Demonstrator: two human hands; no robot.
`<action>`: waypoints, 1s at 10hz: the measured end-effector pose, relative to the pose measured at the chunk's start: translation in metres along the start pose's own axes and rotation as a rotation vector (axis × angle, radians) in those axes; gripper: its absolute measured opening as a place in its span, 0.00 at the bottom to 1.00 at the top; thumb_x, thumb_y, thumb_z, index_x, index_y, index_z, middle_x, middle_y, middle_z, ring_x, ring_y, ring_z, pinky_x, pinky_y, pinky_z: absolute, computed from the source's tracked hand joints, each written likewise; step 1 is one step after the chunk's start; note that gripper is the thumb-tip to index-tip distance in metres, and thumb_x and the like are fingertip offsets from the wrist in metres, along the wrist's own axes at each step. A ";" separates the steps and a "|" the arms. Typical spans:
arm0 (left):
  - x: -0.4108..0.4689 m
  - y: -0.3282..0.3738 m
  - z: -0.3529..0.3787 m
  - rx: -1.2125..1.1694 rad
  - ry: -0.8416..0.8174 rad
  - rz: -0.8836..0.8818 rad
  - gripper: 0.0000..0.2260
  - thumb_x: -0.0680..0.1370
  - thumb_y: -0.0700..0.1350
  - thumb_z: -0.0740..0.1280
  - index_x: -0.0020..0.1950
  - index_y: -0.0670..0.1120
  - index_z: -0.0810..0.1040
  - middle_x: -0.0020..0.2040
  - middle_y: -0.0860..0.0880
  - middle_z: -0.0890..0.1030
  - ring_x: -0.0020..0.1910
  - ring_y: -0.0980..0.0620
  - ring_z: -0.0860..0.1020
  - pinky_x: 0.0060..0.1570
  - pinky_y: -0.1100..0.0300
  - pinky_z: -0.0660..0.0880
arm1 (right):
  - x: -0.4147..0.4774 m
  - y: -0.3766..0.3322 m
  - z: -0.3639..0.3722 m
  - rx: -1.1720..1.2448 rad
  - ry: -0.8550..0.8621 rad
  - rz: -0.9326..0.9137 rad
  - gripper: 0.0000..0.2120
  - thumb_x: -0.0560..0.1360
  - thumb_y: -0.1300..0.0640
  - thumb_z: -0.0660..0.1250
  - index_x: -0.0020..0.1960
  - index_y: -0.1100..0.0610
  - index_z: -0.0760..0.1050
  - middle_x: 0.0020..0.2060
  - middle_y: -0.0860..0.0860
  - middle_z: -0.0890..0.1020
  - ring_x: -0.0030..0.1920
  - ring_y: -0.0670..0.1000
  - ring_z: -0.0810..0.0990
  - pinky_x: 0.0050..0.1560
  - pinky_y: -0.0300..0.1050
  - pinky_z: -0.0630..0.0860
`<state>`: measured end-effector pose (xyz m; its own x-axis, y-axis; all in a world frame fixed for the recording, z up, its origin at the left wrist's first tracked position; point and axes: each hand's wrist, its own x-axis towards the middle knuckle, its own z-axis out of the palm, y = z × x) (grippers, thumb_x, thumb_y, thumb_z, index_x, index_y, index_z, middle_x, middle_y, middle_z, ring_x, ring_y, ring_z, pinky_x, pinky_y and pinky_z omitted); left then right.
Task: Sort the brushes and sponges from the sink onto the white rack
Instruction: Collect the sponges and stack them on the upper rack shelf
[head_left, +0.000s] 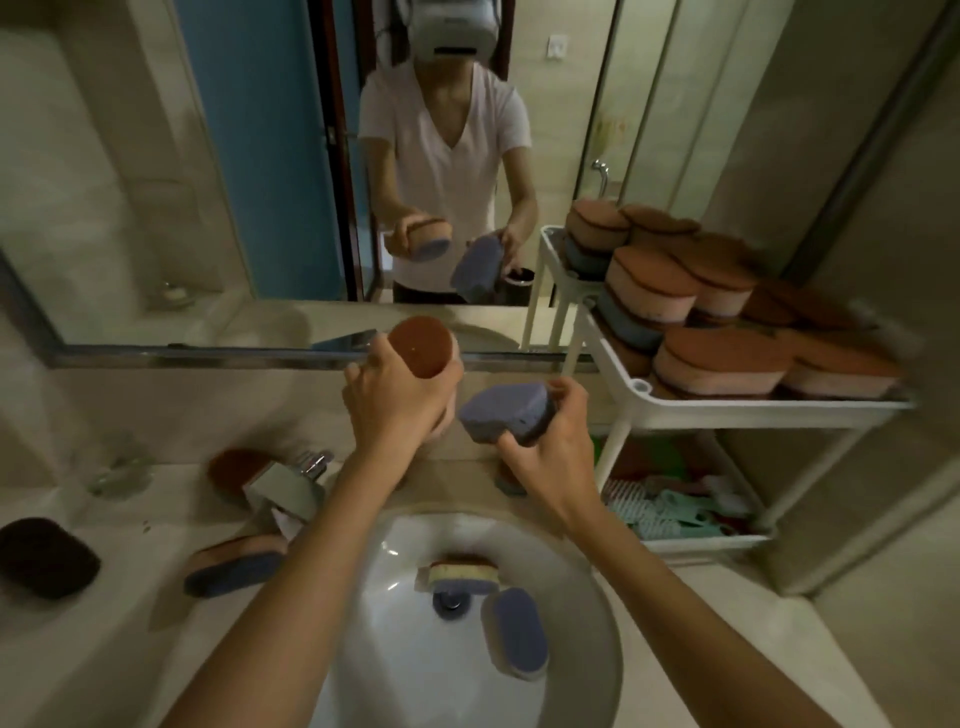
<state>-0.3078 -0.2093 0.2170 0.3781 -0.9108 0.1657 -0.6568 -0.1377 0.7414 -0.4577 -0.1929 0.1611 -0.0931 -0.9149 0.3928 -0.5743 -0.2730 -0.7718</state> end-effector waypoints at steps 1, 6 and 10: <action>-0.007 0.033 -0.015 -0.174 -0.022 0.050 0.32 0.72 0.60 0.66 0.69 0.46 0.59 0.65 0.42 0.71 0.62 0.41 0.72 0.53 0.52 0.69 | 0.003 -0.031 -0.036 0.023 0.088 -0.096 0.31 0.66 0.52 0.73 0.61 0.55 0.59 0.54 0.52 0.72 0.51 0.47 0.75 0.42 0.30 0.76; -0.016 0.200 0.011 -0.444 -0.278 0.090 0.36 0.72 0.65 0.62 0.71 0.43 0.61 0.64 0.42 0.73 0.62 0.42 0.74 0.59 0.51 0.70 | 0.080 -0.069 -0.188 0.098 0.341 -0.049 0.28 0.72 0.49 0.69 0.63 0.54 0.56 0.53 0.49 0.71 0.52 0.48 0.75 0.53 0.44 0.76; 0.021 0.272 0.087 -0.802 -0.609 -0.170 0.29 0.71 0.64 0.65 0.60 0.42 0.72 0.55 0.42 0.77 0.55 0.44 0.76 0.64 0.49 0.70 | 0.183 0.021 -0.261 -0.130 0.228 0.330 0.30 0.72 0.39 0.65 0.62 0.60 0.65 0.51 0.55 0.76 0.50 0.58 0.77 0.41 0.45 0.72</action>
<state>-0.5351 -0.3000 0.3658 -0.1176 -0.9774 -0.1756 0.0897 -0.1865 0.9783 -0.6993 -0.2888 0.3474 -0.4583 -0.8538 0.2470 -0.5800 0.0767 -0.8110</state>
